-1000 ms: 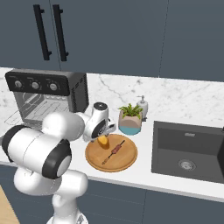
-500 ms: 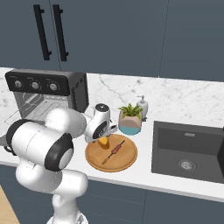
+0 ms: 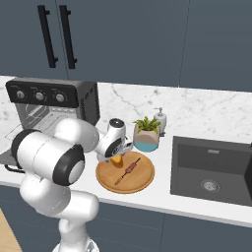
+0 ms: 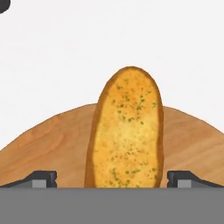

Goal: Pick up the kebab skewer and baguette bread, and place them inside the toaster oven. Close the toaster oven door and start by setting the timer.

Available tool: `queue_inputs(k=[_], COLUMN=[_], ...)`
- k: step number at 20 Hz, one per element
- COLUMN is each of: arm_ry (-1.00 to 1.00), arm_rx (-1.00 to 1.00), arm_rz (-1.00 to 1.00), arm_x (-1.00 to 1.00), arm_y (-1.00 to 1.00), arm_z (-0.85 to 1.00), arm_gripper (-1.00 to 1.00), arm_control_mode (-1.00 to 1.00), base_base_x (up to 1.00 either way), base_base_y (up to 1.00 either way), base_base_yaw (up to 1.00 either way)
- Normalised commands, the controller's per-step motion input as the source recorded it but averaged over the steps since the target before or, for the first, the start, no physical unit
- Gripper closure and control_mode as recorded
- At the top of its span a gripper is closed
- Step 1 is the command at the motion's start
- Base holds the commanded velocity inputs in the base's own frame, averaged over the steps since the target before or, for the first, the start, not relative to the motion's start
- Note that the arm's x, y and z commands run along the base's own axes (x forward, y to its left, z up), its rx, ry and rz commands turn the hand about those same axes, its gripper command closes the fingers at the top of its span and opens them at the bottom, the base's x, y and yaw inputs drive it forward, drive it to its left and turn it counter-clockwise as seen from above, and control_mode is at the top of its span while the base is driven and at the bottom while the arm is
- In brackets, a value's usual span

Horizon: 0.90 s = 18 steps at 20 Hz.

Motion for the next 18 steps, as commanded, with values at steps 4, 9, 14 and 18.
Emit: queue_inputs(k=[4,9,14,18], arm_ry=[0.0,0.0,0.0,0.01], arm_rx=[0.0,0.0,0.0,0.0], arm_rz=[0.0,0.0,0.0,0.0], arm_x=[0.0,0.0,0.0,0.05], arm_y=[0.0,0.0,0.0,0.0], arm_z=[-0.09,-0.11,-0.09,0.0], arm_gripper=[-1.0,-1.0,-1.0,-1.0], arm_control_mode=[-1.0,-1.0,-1.0,-1.0], base_base_x=[0.0,0.0,0.0,0.0], base_base_y=[0.0,0.0,0.0,0.0], base_base_yaw=[0.0,0.0,0.0,0.0])
